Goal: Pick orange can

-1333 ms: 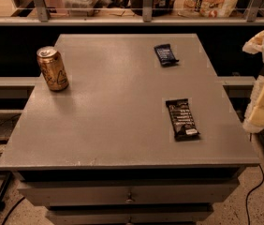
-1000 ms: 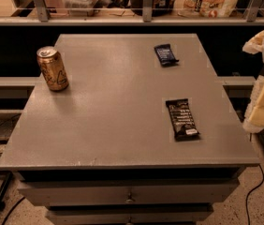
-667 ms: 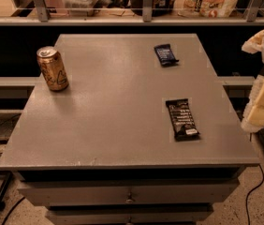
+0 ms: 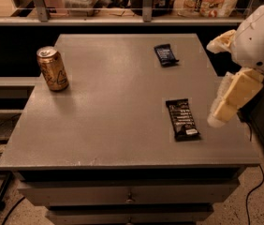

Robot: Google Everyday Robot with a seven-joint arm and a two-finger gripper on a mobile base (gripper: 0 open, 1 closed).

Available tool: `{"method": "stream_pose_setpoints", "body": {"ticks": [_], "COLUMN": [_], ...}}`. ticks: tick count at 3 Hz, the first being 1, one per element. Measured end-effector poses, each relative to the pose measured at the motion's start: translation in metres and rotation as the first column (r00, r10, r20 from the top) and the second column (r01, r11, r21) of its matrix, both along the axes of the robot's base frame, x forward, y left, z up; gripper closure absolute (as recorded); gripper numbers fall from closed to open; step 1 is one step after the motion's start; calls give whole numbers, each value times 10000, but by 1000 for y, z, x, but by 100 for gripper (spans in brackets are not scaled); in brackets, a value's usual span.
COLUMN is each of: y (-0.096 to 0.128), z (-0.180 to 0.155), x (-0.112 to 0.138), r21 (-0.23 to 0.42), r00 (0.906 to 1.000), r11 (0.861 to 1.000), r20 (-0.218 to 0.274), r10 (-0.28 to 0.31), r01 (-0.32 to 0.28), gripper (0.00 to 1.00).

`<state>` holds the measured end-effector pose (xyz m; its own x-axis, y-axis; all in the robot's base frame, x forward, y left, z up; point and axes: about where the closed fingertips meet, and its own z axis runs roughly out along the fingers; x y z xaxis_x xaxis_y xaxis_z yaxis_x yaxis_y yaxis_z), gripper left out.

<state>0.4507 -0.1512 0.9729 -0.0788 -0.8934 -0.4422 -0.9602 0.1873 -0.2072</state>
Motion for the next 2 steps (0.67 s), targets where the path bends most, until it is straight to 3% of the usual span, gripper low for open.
{"method": "stream_pose_setpoints", "body": {"ticks": [1,2], "y": [50,69], "z": [5,18], "x": [4,6], "r21": [1886,2636], "r00": [9982,9969], "r11": [9806,9626], "r20": [358,619], "r10": [474,482], "r01": [-533,-629], "gripper": [0,0]}}
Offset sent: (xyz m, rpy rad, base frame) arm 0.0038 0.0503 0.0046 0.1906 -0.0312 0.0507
